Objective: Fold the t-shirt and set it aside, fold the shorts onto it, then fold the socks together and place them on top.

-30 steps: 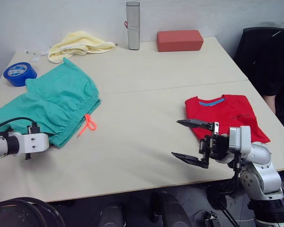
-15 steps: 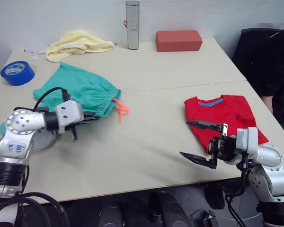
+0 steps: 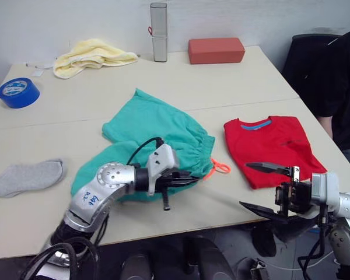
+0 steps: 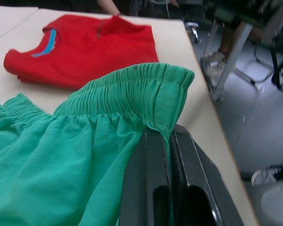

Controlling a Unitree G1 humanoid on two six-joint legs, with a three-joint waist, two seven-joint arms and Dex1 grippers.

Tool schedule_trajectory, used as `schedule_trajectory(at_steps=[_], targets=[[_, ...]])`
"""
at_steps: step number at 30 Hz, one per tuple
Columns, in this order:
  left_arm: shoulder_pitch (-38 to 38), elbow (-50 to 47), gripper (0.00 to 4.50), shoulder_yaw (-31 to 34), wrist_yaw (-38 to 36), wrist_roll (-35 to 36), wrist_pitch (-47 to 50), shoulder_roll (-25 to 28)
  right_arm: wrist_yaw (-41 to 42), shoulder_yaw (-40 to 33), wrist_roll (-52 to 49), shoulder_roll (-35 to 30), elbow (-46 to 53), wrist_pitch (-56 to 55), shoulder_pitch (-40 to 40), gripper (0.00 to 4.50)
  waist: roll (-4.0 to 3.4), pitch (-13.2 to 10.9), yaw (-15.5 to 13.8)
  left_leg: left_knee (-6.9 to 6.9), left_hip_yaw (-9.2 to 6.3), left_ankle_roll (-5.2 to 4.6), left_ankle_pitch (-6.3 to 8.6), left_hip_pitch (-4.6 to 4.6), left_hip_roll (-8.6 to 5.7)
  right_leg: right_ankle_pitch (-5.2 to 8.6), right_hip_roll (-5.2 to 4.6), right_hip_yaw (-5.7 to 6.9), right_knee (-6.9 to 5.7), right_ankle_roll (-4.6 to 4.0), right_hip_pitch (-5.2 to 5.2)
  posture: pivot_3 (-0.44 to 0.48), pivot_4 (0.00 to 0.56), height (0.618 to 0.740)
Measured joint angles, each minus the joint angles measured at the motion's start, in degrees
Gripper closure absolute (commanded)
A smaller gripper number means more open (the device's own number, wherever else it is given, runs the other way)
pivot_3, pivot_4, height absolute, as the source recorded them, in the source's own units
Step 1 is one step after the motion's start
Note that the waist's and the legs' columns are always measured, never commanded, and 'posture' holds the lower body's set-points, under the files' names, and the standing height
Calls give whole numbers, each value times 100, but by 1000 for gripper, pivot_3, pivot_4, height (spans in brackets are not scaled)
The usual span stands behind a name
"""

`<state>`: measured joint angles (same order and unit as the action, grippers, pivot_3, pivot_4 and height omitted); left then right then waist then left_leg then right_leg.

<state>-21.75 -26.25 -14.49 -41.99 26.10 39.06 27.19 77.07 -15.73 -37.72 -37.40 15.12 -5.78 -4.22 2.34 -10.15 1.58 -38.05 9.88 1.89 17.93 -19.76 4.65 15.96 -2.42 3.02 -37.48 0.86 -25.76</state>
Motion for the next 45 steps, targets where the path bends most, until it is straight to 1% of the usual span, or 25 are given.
schedule_trajectory(at_steps=[1,2,3,4,6,9,11,14,15,16,17,20,22,25,29,34,35,37,38,39,41,45], targets=[[6,17,3813,14,-23,17,25,49,44,-43,1,-35,-2,-18,-41,0,0,-1,1,9,-17,4,12,35,-4,6,7,0,9,-7,34,0,150,740],[34,27,3506,76,-95,37,15,123,59,-67,9,-94,-16,-30,-90,0,0,-1,2,11,-37,-4,30,50,-10,14,12,-2,10,-10,48,0,150,740],[78,52,3131,166,-168,60,-9,196,67,-80,13,-146,-57,-10,-132,0,0,-1,7,12,-64,-8,38,55,-19,23,15,-3,10,-11,55,0,150,740],[130,77,2910,250,-213,71,-42,244,60,-79,19,-180,-82,31,-161,0,0,-1,9,12,-74,-6,39,55,-21,25,16,-3,10,-13,55,0,150,740],[292,234,2259,564,-439,184,-198,407,-9,-65,69,-279,-103,200,-210,0,-1,-1,7,16,-87,-3,38,53,-19,27,17,-2,7,-16,53,0,150,740],[594,320,1390,1211,-1172,597,-535,808,-160,-38,137,-374,-99,401,-227,0,0,-2,6,16,-90,15,39,53,-8,31,22,1,6,-22,51,0,150,740],[869,478,1390,1743,-1853,886,-898,1174,-412,13,332,-418,-5,579,-212,0,-1,-2,11,17,-90,19,42,54,-8,34,23,2,6,-27,48,0,150,740],[1286,949,786,2335,-2666,906,-1471,1829,-846,223,487,-485,363,999,-217,0,-1,-3,4,19,-93,8,52,51,-6,37,23,3,8,-31,42,0,150,740],[1397,1100,544,2412,-2873,809,-1687,2010,-905,292,484,-485,515,1082,-225,0,-2,-5,3,21,-93,4,57,50,-5,39,23,3,9,-32,40,0,150,740],[1532,1292,172,2488,-3125,657,-2058,2192,-989,410,500,-486,699,1177,-221,0,-3,-5,2,25,-93,0,59,50,-3,42,21,3,11,-30,39,0,150,740],[1662,1598,15,2551,-3432,456,-2527,2385,-1115,583,532,-484,970,1293,-242,0,-3,-5,0,31,-93,0,61,50,0,44,20,4,15,-32,37,0,150,740],[1774,2545,15,2744,-3942,-59,-3965,2557,-1488,1186,899,-475,1529,1593,-292,0,-3,-4,-2,60,-92,-4,59,46,3,43,18,7,47,-34,34,0,150,740],[1764,3382,15,2750,-4109,-571,-5331,2678,-1794,1681,1403,-410,1674,1668,-222,0,4,0,-3,77,-89,-6,58,46,0,41,13,9,59,-35,32,0,150,740],[1739,4310,15,2760,-4132,-991,-6387,2770,-2119,2334,2069,-289,1671,1706,-105,0,10,4,0,88,-78,-20,69,40,1,41,7,18,66,-34,23,0,150,740],[1737,4747,15,2704,-4099,-1213,-6993,2808,-2365,2842,2586,-98,1574,1713,159,0,17,7,0,86,-74,-27,96,32,6,41,6,36,66,-31,17,0,150,740],[1815,4651,15,2670,-3709,-1382,-6941,2842,-2704,3338,3055,239,1334,1712,358,0,16,8,1,85,-72,-23,107,34,6,52,8,38,64,-27,17,0,150,740],[1841,4597,0,2665,-3629,-1411,-6869,2860,-2728,3411,3148,261,1251,1710,432,405,14,7,2,84,-70,-24,106,36,5,52,7,37,61,-27,17,0,150,740],[1975,4438,0,2659,-3481,-1435,-6677,2924,-2741,3480,3285,268,1073,1705,599,910,14,7,4,80,-67,-26,105,43,5,52,6,35,59,-27,21,0,150,740],[2046,4369,397,2670,-3428,-1429,-6569,2932,-2721,3490,3327,262,996,1690,657,1243,12,7,4,81,-65,-28,103,49,5,52,6,32,59,-27,24,0,150,740],[2149,4237,611,2680,-3413,-1396,-6430,2948,-2673,3511,3340,237,920,1672,709,1660,11,7,5,82,-63,-30,102,51,5,52,6,30,59,-28,25,0,150,740],[2419,3957,1159,2674,-3443,-1260,-6143,2958,-2580,3529,3365,185,843,1577,738,2315,10,7,7,86,-59,-30,102,52,6,52,6,26,59,-28,24,0,150,740],[3072,3216,2525,2607,-3625,-875,-5391,3011,-2400,3519,3354,101,672,1424,771,3833,10,8,17,87,-54,-24,109,51,8,52,9,21,60,-27,21,0,150,740]])
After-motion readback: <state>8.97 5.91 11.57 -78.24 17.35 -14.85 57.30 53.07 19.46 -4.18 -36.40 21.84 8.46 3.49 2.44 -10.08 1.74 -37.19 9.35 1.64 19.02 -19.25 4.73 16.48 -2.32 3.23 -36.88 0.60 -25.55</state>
